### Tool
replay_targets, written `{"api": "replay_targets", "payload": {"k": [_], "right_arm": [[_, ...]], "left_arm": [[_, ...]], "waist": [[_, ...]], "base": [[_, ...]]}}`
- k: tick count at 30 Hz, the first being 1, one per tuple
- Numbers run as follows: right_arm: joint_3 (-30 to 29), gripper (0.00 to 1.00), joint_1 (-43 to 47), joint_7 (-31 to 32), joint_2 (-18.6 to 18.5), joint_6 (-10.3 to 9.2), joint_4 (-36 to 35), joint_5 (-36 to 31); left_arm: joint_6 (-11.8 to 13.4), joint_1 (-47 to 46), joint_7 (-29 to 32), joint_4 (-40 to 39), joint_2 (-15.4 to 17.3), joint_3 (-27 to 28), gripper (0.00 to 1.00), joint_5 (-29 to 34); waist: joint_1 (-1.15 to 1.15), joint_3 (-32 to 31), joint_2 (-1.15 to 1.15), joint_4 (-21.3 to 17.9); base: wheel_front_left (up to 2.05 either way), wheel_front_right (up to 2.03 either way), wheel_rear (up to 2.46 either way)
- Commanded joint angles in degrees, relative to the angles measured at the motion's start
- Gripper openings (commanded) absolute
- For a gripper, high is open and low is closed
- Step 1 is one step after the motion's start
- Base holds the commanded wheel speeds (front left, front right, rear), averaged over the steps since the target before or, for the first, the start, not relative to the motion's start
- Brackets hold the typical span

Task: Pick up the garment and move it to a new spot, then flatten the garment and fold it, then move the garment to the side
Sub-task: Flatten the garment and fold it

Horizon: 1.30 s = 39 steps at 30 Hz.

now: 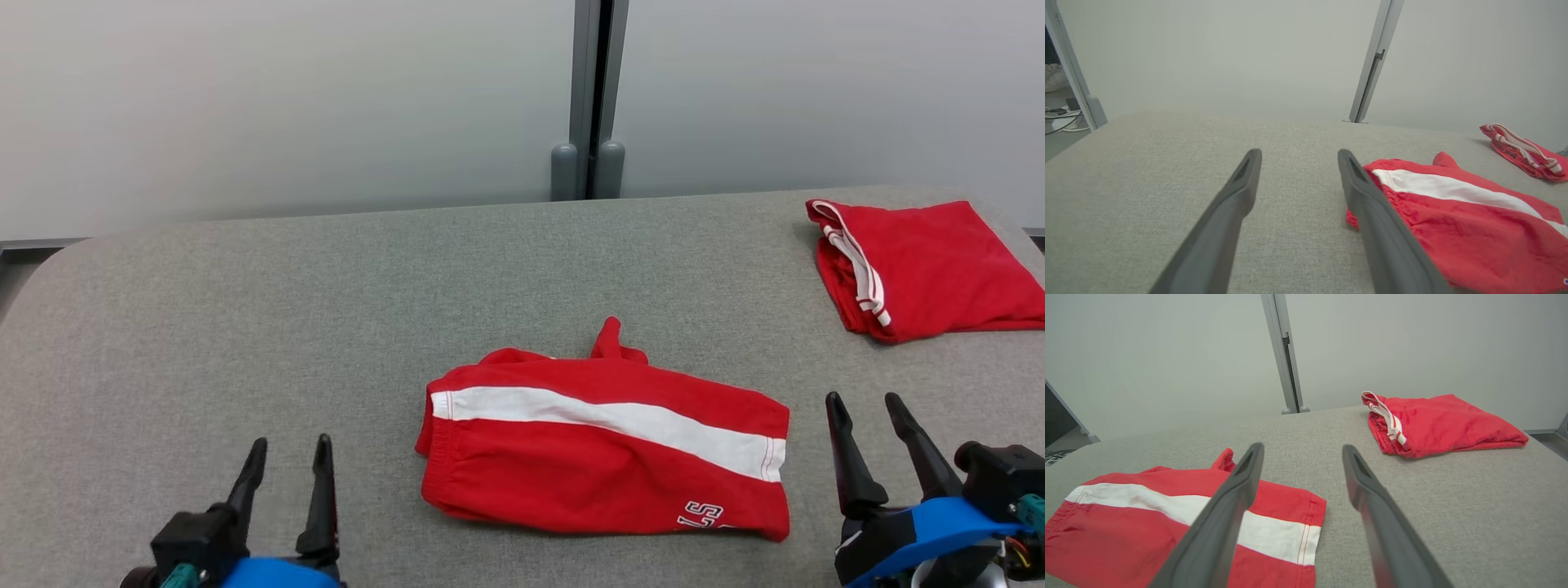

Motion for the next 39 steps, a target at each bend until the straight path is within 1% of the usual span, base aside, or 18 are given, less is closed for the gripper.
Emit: {"api": "replay_targets", "payload": {"k": [1,6,10,14,20,26,27,28,32,36,39], "right_arm": [[0.1,1.00,-0.7,0.3,-0.3,0.03,0.1,0.1],[0.7,1.00,-1.7,3.3,-0.4,0.03,0.6,0.7],[0.8,1.00,-2.8,7.4,-0.1,0.03,1.5,0.9],[1.7,1.00,-3.7,10.5,0.2,0.03,1.4,0.7],[2.2,1.00,-2.8,11.4,0.4,0.02,0.2,1.2],[2.7,1.00,-2.9,11.3,0.4,0.03,-0.6,2.1],[2.8,1.00,-2.9,11.4,0.4,0.02,-0.6,2.2],[3.0,1.00,-3.0,11.5,0.4,0.03,-0.7,2.6],[3.0,1.00,-3.1,13.6,0.4,0.03,0.0,4.4],[2.1,1.00,-4.1,19.0,0.4,0.03,1.9,7.6],[2.0,1.00,-6.1,22.1,0.5,0.03,4.0,8.4]], "left_arm": [[-0.6,-1.8,1.2,-0.1,-0.2,-0.6,1.00,-0.4],[-3.1,-6.8,8.1,2.9,-0.8,-3.4,1.00,-2.3],[-5.4,-11.4,12.6,7.8,-1.9,-4.4,1.00,-5.1],[-6.9,-15.4,16.3,12.9,-3.2,-4.9,1.00,-8.2],[-8.5,-19.2,19.3,17.6,-5.0,-5.4,1.00,-12.6],[-9.4,-21.3,19.3,19.9,-4.3,-6.0,1.00,-14.0],[-9.5,-21.5,19.2,20.1,-4.1,-6.3,0.39,-14.1],[-9.7,-21.8,19.0,20.3,-3.9,-6.6,0.00,-14.3],[-9.9,-21.8,17.3,20.4,-2.8,-6.8,0.00,-14.5],[-10.0,-19.8,15.3,19.3,-1.3,-7.1,0.00,-14.3],[-10.1,-18.2,14.0,17.6,0.2,-7.8,0.00,-14.0]], "waist": [[0.00,0.2,0.00,0.1],[0.00,1.0,0.00,-0.1],[0.00,2.1,0.00,-0.8],[0.00,3.2,0.00,-1.8],[0.00,4.7,0.00,-3.1],[0.00,6.1,0.00,-4.4],[0.00,6.3,0.00,-4.5],[0.00,6.5,0.00,-4.7],[0.00,7.3,0.00,-5.1],[0.00,8.0,0.00,-5.4],[0.00,8.8,0.00,-5.3]], "base": [[0.00,0.00,0.00],[0.00,0.00,0.00],[0.00,0.00,0.00],[0.00,0.00,0.00],[0.00,0.00,0.00],[0.00,0.00,0.00],[0.00,0.00,0.00],[0.00,0.00,0.00],[0.00,0.00,0.00],[0.00,0.00,0.00],[0.00,0.00,0.00]]}}
